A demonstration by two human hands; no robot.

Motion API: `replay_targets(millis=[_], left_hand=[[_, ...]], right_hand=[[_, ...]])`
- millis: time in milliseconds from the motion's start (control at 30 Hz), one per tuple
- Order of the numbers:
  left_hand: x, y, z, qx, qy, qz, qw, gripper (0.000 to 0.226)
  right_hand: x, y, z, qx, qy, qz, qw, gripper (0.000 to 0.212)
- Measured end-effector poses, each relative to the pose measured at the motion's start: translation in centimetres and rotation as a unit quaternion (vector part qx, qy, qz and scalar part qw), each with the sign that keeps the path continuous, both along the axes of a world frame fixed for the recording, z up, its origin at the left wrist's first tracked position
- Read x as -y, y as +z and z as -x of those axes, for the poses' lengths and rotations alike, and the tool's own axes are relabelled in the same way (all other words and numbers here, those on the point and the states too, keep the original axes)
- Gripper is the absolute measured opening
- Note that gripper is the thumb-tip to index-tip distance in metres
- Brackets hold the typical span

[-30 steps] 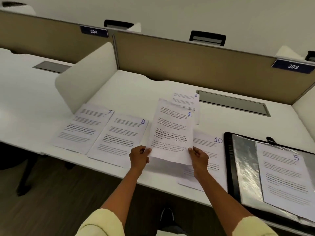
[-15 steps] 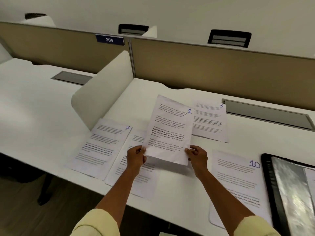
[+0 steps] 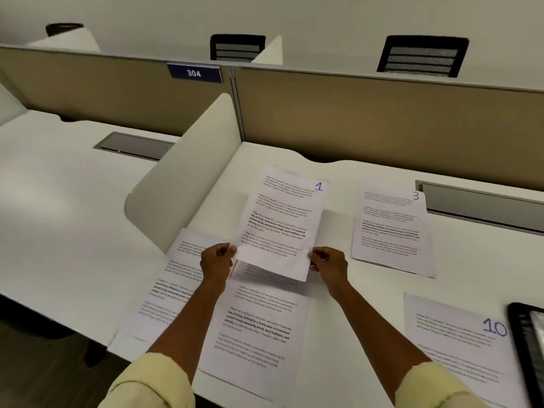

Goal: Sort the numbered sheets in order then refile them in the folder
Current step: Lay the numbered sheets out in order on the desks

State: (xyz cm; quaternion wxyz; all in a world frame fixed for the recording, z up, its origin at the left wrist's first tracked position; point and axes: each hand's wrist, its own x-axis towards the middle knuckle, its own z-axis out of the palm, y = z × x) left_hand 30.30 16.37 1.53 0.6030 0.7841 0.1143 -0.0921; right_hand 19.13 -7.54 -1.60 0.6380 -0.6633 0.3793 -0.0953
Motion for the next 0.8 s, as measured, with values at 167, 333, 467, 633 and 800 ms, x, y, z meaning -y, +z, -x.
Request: replay_targets(millis=[167, 333, 467, 633, 800], left_hand=[[-0.7, 0.0, -4.0, 0.02, 0.003, -0.049, 0.999, 0.016], [-1.6, -0.7, -8.4, 0.031, -0.015, -0.094, 0.995, 0.018], [-2.4, -0.9, -11.8, 0.037, -0.026, -0.108, 0.993, 0.022], [-3.3, -2.0, -15.3, 0.077, -0.06, -0.149, 0.984, 0.022], [-3.5, -3.1, -17.1, 0.119, -0.078, -0.162, 0.977, 0.027]], right_hand=[[-1.1, -0.3, -3.9, -0.005, 0.0, 0.015, 1.0, 0.013], [-2.5, -0.8, -8.0, -0.019, -0.018, 0.02, 0.999, 0.011], [-3.7, -0.8, -11.3, -0.027, -0.033, 0.026, 0.999, 0.011], [-5.1, -1.2, -15.1, -0.049, -0.043, 0.053, 0.996, 0.009], [-6.4, -2.4, -18.1, -0.068, -0.042, 0.089, 0.993, 0.01]])
